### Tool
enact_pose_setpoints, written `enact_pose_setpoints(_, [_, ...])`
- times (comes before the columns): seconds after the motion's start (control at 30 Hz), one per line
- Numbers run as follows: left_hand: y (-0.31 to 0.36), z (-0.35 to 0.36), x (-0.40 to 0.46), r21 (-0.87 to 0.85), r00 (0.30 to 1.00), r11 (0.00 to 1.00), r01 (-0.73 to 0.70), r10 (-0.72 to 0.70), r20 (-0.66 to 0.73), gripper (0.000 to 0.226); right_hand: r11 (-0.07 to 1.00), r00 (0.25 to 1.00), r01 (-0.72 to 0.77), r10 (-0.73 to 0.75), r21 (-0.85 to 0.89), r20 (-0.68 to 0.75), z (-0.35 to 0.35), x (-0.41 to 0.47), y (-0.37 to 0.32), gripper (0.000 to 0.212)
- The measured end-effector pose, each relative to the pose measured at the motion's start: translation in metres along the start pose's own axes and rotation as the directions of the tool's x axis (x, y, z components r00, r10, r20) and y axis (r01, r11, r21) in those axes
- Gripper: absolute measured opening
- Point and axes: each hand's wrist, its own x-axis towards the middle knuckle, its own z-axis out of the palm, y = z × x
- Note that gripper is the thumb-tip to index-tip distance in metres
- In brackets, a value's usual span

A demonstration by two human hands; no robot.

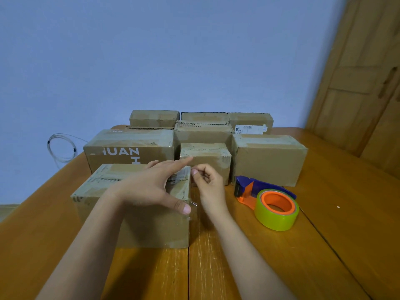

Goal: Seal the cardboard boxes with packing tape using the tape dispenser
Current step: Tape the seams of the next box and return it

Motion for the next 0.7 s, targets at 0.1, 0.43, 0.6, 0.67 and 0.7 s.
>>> enact_pose_setpoints(0.1, [0.001,-0.001,0.0,-0.005,1.0,1.0,0.0,0.0,0.001,0.123,0.984,0.997,0.057,-0.065,-0.171,-0.041,0.001,0.001,0.002,0.013])
enact_pose_setpoints(0.43, [0.002,-0.001,0.0,0.002,0.998,0.998,0.057,-0.057,-0.003,0.124,0.902,0.949,0.222,-0.287,-0.37,-0.13,0.004,-0.007,0.002,0.01])
enact_pose_setpoints(0.6, [-0.002,0.0,0.002,0.015,0.998,0.998,0.054,-0.053,-0.015,0.125,0.884,0.956,0.255,-0.292,-0.392,-0.037,0.003,-0.024,0.003,0.032])
enact_pose_setpoints(0.67, [-0.002,0.0,0.002,0.017,0.999,0.999,0.037,-0.037,-0.016,0.125,0.884,0.96,0.245,-0.279,-0.397,-0.029,0.0,-0.029,0.0,0.036])
enact_pose_setpoints(0.7, [-0.002,0.0,0.002,0.017,0.999,0.999,0.034,-0.034,-0.014,0.125,0.893,0.964,0.22,-0.26,-0.392,-0.052,-0.001,-0.029,-0.002,0.035])
